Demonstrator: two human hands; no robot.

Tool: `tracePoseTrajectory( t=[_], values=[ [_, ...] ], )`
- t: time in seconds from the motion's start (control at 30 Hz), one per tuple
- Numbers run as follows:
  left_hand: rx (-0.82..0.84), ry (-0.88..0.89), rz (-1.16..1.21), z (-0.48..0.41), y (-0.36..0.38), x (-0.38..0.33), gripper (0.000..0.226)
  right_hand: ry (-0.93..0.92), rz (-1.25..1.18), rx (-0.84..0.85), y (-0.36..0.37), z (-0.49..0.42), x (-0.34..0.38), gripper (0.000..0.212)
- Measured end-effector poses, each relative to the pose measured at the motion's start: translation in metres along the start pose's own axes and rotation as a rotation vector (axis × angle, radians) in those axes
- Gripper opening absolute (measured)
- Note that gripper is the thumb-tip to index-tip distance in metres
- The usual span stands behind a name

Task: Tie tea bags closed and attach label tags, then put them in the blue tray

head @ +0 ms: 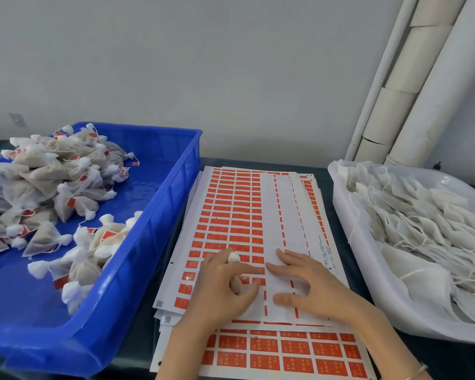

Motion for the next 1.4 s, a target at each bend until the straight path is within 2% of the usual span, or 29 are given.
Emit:
tracePoseTrajectory(
  t=[0.1,0.17,0.43,0.67,0.97,1.17,1.4],
  values=[
    [0.183,-0.037,-0.1,0.003,0.008,0.003,0.056,-0.007,0.028,0.008,-0.002,0.002,0.001,0.073],
    [0.227,-0.071,-0.113,0.003,0.008,0.005,0.063,-0.002,0.024,0.003,-0.002,0.002,0.003,0.071],
    [0.225,-0.111,-0.105,0.003,0.009,0.006,0.05,-0.003,0.032,-0.02,0.001,-0.001,0.003,0.071],
    [0.178,-0.106,-0.086,0.0,0.007,0.002,0.038,0.011,0.033,-0.044,0.001,-0.002,0.004,0.057],
    [0.164,-0.1,-0.013,-0.011,0.005,-0.004,0.025,0.01,0.008,-0.045,-0.001,-0.002,0.005,0.054],
    [0.222,-0.241,0.148,-0.021,0.01,0.005,0.015,0.007,0.02,-0.043,-0.002,-0.002,0.006,0.055],
    [0.246,-0.245,0.138,-0.029,0.007,0.005,0.012,0.008,0.01,-0.045,-0.001,-0.002,0.006,0.056]
  ],
)
Point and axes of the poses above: each hand's wrist, its own z-axis away from the middle knuckle, its own y-axis out of the palm, x = y × z, the point moved 7 cm from there along -z, towards the middle knuckle, and after that the axes turned 15 degrees about y, right-handed, at the moved point
